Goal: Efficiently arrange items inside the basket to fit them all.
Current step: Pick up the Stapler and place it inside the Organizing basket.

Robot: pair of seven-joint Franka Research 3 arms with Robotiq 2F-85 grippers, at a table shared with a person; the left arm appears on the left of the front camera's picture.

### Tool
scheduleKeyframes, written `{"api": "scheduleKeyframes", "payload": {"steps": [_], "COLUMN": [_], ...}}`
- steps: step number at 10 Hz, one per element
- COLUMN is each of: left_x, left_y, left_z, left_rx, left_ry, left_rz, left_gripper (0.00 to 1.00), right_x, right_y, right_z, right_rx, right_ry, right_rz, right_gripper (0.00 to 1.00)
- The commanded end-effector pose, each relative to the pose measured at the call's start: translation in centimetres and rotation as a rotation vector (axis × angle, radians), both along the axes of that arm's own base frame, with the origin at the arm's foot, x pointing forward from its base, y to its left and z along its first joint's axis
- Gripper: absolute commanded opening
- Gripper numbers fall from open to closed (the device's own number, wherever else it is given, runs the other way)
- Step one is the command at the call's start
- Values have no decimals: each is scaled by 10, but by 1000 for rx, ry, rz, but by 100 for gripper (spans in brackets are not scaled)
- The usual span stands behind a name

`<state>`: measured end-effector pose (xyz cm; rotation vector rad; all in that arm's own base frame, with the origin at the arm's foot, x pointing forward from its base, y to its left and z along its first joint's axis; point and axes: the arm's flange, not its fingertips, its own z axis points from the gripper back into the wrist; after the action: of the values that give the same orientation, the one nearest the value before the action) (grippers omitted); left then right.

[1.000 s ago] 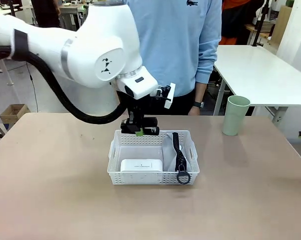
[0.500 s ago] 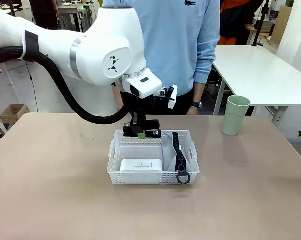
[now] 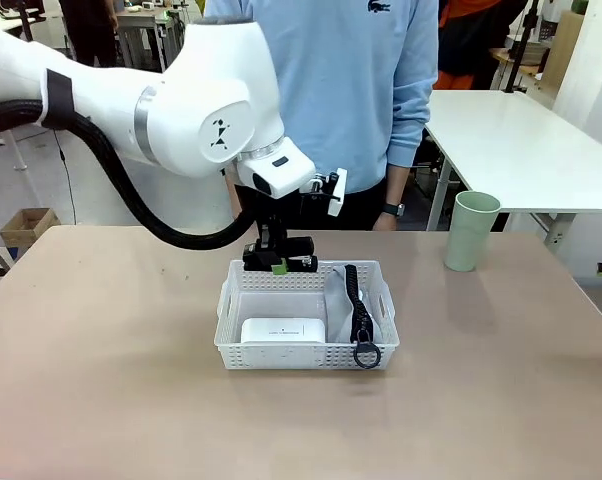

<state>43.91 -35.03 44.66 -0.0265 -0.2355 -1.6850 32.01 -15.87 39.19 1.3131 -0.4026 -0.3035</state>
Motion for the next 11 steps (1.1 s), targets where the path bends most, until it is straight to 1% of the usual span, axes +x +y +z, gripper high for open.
{"api": "scheduleKeyframes", "payload": {"steps": [1,2,4,6,8,9,11], "left_x": [4,7,20,32,37,40,52], "left_y": [13,14,2,-14,-26,-31,-33], "left_z": [-26,-37,-63,-85,-96,-101,-111], "left_rx": [-60,-73,-24,18,42,71,81], "left_ry": [0,24,92,133,166,177,194], "left_rz": [-32,-38,-16,2,-7,17,49], "left_gripper": [37,37,37,37,37,37,37], "right_x": [-1,-1,-1,-1,-1,-1,-1], "right_y": [0,0,0,0,0,0,0], "right_z": [3,3,3,3,3,3,3], "right_rx": [8,8,8,8,8,8,8], "right_ry": [2,2,2,2,2,2,2], "right_rz": [-2,-2,-2,-2,-2,-2,-2], "right_gripper": [100,100,100,100,100,100,100]}}
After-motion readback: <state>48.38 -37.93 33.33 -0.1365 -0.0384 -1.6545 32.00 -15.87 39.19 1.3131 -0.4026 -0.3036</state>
